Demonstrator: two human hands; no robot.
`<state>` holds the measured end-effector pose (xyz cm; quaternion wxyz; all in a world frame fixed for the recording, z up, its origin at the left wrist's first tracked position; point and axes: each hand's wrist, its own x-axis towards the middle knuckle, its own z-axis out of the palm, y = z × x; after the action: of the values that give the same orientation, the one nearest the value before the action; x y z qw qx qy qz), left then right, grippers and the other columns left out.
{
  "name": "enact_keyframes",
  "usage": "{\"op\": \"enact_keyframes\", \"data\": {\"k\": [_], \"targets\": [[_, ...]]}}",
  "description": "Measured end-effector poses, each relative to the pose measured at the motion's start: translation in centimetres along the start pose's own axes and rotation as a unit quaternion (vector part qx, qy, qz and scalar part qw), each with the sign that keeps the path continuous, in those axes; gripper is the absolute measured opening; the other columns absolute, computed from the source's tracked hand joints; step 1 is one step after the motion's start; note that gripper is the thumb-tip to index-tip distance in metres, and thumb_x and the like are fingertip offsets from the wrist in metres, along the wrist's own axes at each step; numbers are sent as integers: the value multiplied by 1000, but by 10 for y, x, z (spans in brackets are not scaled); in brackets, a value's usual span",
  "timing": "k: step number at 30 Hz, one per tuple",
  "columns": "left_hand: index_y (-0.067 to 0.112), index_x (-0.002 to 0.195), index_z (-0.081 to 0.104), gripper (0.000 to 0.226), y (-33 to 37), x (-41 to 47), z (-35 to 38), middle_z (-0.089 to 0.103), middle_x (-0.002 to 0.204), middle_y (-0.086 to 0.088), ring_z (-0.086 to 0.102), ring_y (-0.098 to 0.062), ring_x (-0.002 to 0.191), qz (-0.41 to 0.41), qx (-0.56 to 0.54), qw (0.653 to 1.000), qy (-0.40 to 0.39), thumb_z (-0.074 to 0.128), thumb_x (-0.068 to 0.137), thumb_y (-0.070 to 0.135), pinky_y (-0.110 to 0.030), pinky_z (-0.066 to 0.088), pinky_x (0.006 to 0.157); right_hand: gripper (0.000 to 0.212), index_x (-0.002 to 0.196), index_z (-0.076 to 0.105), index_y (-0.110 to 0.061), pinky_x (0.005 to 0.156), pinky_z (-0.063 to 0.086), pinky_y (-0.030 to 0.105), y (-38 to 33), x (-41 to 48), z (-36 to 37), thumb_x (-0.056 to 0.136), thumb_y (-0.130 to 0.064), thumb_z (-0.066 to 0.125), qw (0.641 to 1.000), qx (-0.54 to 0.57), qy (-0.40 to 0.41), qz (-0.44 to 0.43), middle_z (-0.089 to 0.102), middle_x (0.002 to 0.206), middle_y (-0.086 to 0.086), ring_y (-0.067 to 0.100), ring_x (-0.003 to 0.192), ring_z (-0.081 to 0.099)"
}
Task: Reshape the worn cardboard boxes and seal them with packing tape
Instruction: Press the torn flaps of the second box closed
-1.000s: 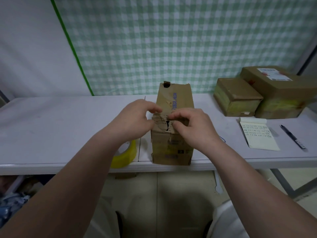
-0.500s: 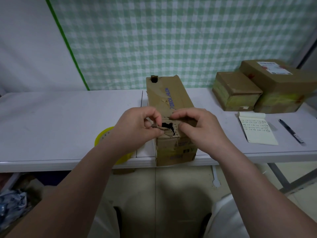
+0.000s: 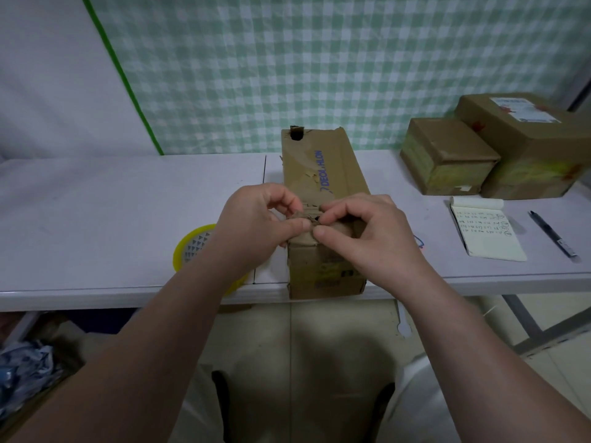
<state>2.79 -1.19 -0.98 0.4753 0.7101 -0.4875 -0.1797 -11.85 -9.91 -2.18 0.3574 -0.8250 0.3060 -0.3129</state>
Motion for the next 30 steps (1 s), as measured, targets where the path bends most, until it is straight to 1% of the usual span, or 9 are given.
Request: {"op": "enact_keyframes", "data": {"k": [2, 4, 8, 10, 15, 18, 23, 26, 30], "targets": [[23, 69, 60, 22, -2, 0, 2, 57, 53, 10, 48, -4, 42, -4, 3, 1000, 17, 79, 74, 12, -15, 39, 48, 12, 78, 70, -28, 77, 28, 0, -1, 2, 0, 71, -31, 80, 1000, -17, -4, 5, 67, 95, -11, 11, 104, 45], [23, 69, 60, 22, -4, -1, 4, 55, 67, 7, 49, -6, 45, -4, -14, 1000, 23, 78, 74, 10, -15, 40, 49, 13, 79, 67, -32, 76, 30, 2, -4, 3, -1, 72, -34, 79, 999, -32, -15, 8, 64, 93, -12, 12, 101, 44], [24, 81, 60, 26, -3, -2, 3, 50, 68, 5, 47, 0, 42, 7, -47, 999, 22, 76, 75, 4, -12, 40, 48, 16, 73, 59, -45, 87, 43, 34, -9, 10, 0, 75, -41, 74, 997, -72, -39, -6, 56, 93, -11, 19, 100, 50], [28, 84, 53, 33, -4, -5, 4, 52, 68, 7, 46, 0, 41, 6, -40, 998, 44, 77, 74, 7, -11, 39, 48, 18, 67, 57, -45, 88, 43, 42, -11, 11, 2, 77, -42, 72, 995, -85, -42, -8, 56, 94, -11, 20, 100, 53], [35, 71, 50, 31, -13, -18, 13, 58, 64, 10, 54, -6, 48, 61, 70, 985, 146, 78, 74, 22, -10, 37, 51, 22, 65, 56, -44, 83, 34, 24, -7, 8, 4, 82, -34, 68, 996, -87, -30, -16, 59, 95, -14, 16, 101, 51], [38, 77, 57, 25, -17, -19, 15, 60, 82, 14, 58, -7, 55, 91, 74, 980, 161, 77, 76, 23, -16, 45, 55, 21, 67, 57, -43, 83, 32, 15, -5, 5, 4, 83, -33, 67, 996, -81, -26, -20, 59, 94, -15, 13, 100, 50], [36, 83, 64, 18, -18, -18, 13, 59, 84, 14, 59, -8, 61, 91, 59, 985, 135, 77, 76, 27, -24, 50, 59, 12, 72, 62, -40, 83, 35, 16, -2, -2, 6, 83, -38, 66, 997, -64, -1, -41, 59, 92, -17, 11, 98, 49], [40, 79, 64, 19, -18, -18, 10, 57, 84, 12, 57, -5, 65, 81, 46, 990, 101, 77, 75, 28, -21, 48, 62, 6, 72, 63, -39, 82, 37, 21, 1, -5, 10, 78, -40, 61, 996, -65, 25, -54, 60, 91, -16, 12, 94, 49], [48, 77, 63, 11, -21, -19, 7, 54, 84, 10, 56, -6, 72, 78, 8, 996, 47, 71, 70, 45, -23, 50, 65, 5, 73, 67, -32, 80, 36, 17, 4, -14, 14, 78, -34, 66, 993, -64, 59, -75, 60, 89, -17, 13, 90, 50]]}}
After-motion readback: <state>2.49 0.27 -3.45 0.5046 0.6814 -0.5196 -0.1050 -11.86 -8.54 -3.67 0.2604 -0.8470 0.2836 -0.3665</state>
